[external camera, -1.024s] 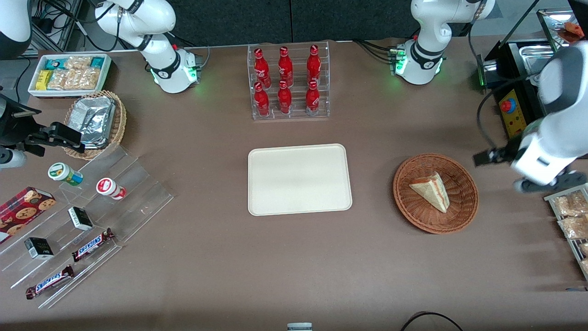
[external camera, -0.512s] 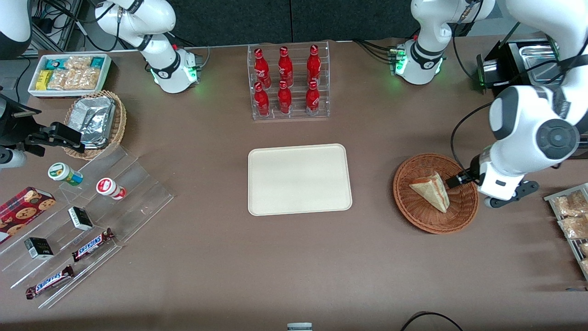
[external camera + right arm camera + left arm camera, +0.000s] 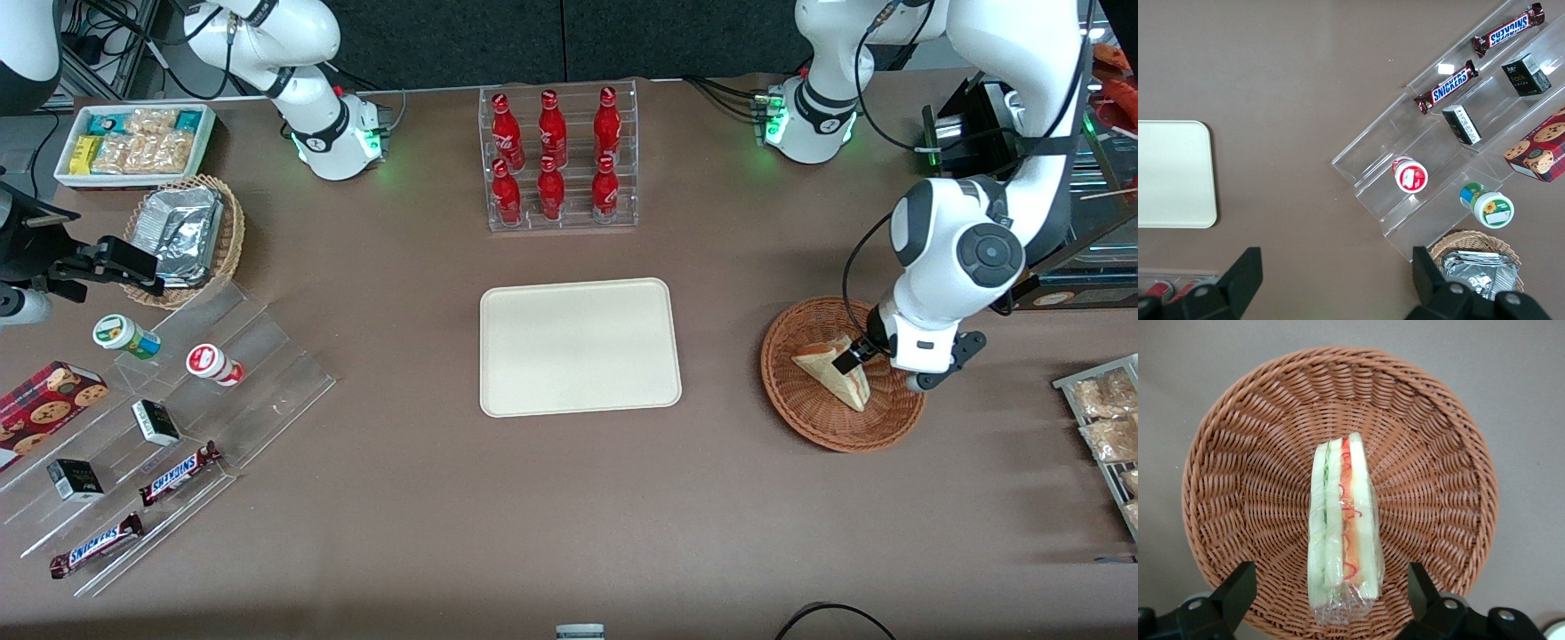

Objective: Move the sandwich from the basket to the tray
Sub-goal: 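Lower the left gripper and close it on the sandwich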

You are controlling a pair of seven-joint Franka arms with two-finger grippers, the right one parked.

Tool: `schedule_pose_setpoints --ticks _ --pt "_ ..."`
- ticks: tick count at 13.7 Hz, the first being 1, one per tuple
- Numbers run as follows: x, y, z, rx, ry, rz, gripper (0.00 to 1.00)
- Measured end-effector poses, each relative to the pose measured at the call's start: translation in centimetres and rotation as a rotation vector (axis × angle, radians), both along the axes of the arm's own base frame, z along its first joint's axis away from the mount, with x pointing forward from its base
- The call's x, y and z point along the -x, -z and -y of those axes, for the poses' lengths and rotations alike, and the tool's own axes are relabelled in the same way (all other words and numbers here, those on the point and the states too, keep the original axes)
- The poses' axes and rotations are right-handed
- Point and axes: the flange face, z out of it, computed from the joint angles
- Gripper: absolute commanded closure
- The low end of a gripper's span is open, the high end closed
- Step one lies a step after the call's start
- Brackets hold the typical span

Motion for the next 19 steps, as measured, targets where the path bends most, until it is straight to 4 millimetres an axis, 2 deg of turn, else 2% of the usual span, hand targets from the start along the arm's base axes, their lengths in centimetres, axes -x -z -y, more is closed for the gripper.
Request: schedule_pose_setpoints --ticks 6,13,14,15,16,17,19 --pt "1.3 2.0 0.3 0.009 -0.005 0.044 0.00" --pt "1.7 4.5 0.3 0.021 -0.025 0.065 0.02" --pt "1.7 4.9 0.4 0.023 -0.034 0.071 0.13" --pt "1.6 5.5 0.5 0.025 -0.041 0.077 0.37" --pt "1.6 6.2 0.8 0.027 -0.052 0.082 0.56" --pt "1.7 6.7 1.2 0.029 -0.065 0.082 0.70" --pt "1.7 7.1 1.5 0.029 -0.078 0.079 0.87"
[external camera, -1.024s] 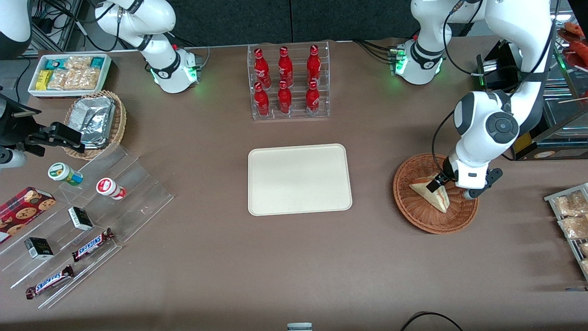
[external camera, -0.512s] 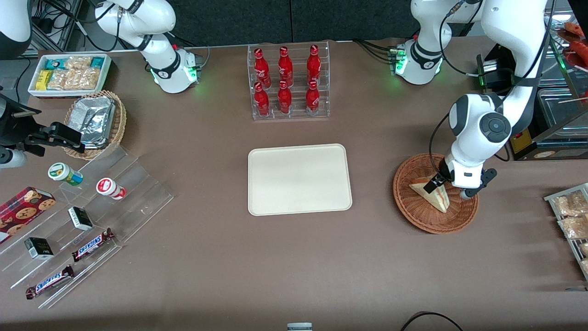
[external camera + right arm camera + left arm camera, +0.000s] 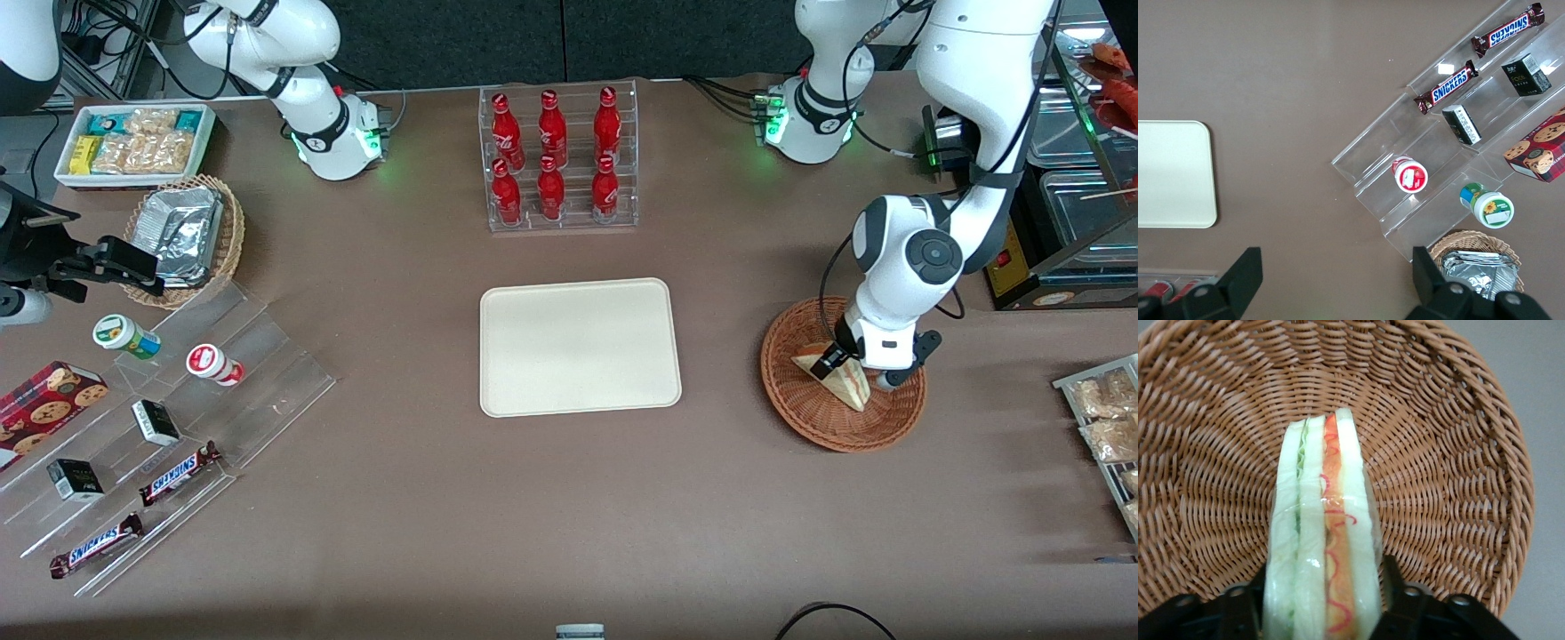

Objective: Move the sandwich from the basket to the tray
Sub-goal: 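Lift the sandwich and carry it toward the white tray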

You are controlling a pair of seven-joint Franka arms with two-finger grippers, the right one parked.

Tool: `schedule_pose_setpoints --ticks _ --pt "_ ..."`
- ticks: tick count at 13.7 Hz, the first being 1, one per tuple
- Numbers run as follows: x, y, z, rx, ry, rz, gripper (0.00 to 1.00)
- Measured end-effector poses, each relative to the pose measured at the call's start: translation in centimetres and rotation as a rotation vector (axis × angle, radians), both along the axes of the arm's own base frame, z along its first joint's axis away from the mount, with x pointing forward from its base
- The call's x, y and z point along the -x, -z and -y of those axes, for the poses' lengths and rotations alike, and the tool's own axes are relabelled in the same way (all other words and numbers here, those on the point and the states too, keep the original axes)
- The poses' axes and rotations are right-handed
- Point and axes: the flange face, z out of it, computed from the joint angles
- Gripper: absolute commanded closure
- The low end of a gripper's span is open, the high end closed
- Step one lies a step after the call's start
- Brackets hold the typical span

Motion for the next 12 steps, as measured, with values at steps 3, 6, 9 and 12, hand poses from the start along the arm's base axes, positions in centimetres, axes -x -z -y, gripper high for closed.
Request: schedule_pose_setpoints --ticks 3,6,9,12 --pt "0.0 -0.7 0.0 -0.004 0.004 -0.021 0.89" --pt "0.1 -3.7 -0.1 -0.017 0.042 -0.080 0.89" --pt "-0.4 -9.1 0.3 -0.031 0.071 -0.158 0.89" --pt "-1.1 -15.9 5.2 -0.039 0.159 -0.200 0.88"
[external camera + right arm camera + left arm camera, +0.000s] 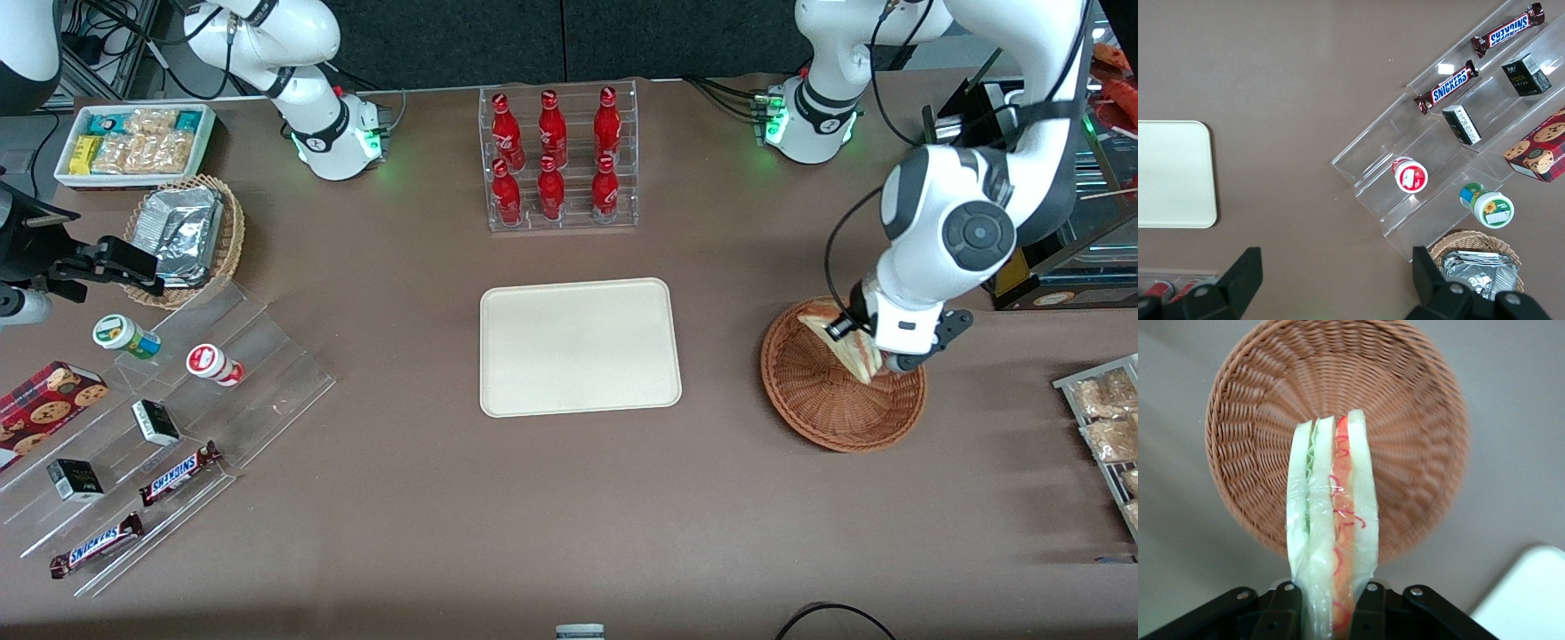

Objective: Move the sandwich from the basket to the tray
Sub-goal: 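Lift the sandwich and carry it toward the white tray, then lower the sandwich upright onto the tray and open the left gripper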

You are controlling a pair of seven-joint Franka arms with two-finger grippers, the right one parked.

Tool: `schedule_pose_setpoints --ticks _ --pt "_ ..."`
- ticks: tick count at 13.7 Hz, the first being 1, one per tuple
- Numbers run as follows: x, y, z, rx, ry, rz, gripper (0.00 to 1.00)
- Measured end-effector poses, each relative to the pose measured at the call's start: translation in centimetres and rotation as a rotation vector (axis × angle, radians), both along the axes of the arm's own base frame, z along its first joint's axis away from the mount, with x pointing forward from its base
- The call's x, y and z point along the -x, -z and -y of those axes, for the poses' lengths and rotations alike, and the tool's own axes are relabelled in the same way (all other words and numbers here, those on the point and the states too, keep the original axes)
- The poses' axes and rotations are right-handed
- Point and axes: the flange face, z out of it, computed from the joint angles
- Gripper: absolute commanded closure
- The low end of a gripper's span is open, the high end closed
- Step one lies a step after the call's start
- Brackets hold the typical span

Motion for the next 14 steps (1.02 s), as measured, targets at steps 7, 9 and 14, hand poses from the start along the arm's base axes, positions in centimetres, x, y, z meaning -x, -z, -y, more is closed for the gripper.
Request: schedule_pose_setpoints --ticks 7,9,14 --pt "3.5 -6.5 18.3 0.055 0.310 0.014 0.87" --pt "3.9 -5.1 22.1 0.067 0.366 -0.002 0.87" --pt "4.1 2.0 32.2 0.041 0.458 -0.032 0.87"
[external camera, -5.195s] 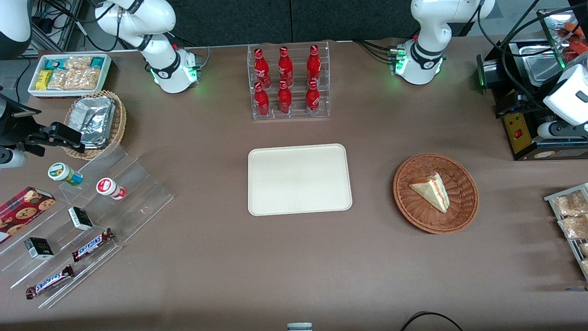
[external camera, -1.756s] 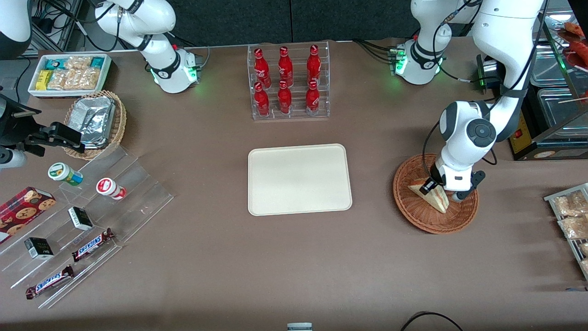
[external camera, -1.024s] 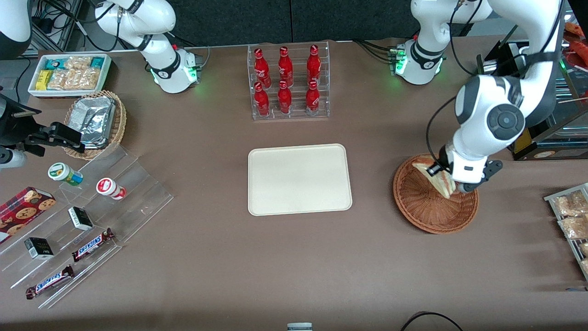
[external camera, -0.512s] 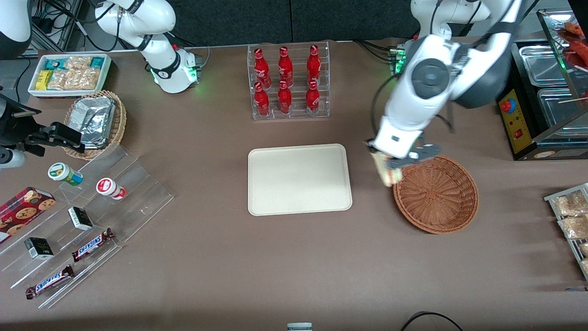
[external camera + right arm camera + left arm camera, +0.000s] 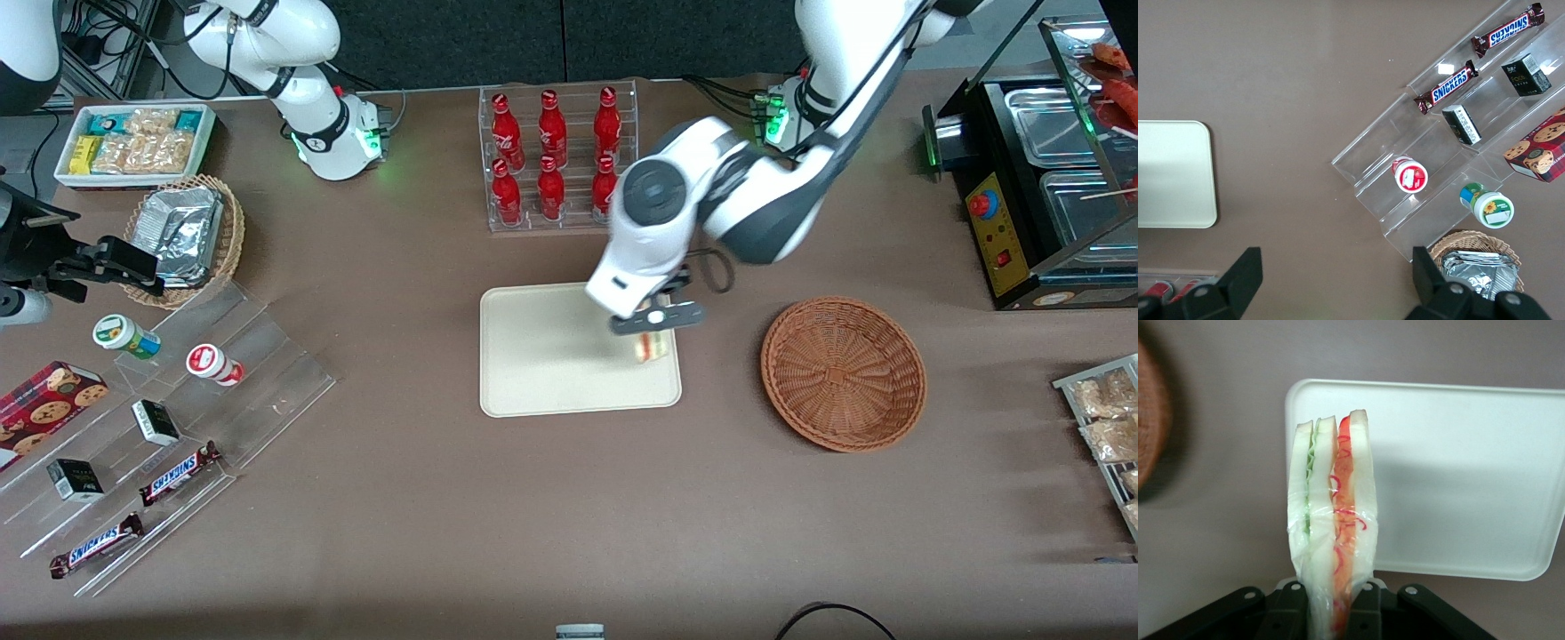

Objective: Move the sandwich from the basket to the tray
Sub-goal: 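Lower the sandwich upright onto the tray and open the left gripper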

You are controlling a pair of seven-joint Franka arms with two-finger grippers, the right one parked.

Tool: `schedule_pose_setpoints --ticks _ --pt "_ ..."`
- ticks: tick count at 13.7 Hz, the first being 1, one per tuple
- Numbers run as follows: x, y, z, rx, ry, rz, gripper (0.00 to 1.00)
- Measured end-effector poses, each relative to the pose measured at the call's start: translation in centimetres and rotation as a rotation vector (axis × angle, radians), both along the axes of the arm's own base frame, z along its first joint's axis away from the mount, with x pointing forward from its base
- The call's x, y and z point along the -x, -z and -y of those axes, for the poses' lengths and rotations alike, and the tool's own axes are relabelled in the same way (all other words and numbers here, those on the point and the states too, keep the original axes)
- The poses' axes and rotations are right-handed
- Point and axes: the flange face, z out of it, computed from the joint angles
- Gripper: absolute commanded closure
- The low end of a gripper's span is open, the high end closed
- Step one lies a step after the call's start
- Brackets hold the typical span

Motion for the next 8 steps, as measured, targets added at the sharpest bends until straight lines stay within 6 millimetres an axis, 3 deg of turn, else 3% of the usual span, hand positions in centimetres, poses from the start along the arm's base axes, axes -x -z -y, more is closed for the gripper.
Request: schedule_pose_setpoints --ticks 3,8 --pt "-0.2 4.9 3.4 0.009 0.027 -0.014 0.87" --pt "1.0 10.2 6.9 0.032 0.082 0.042 0.87"
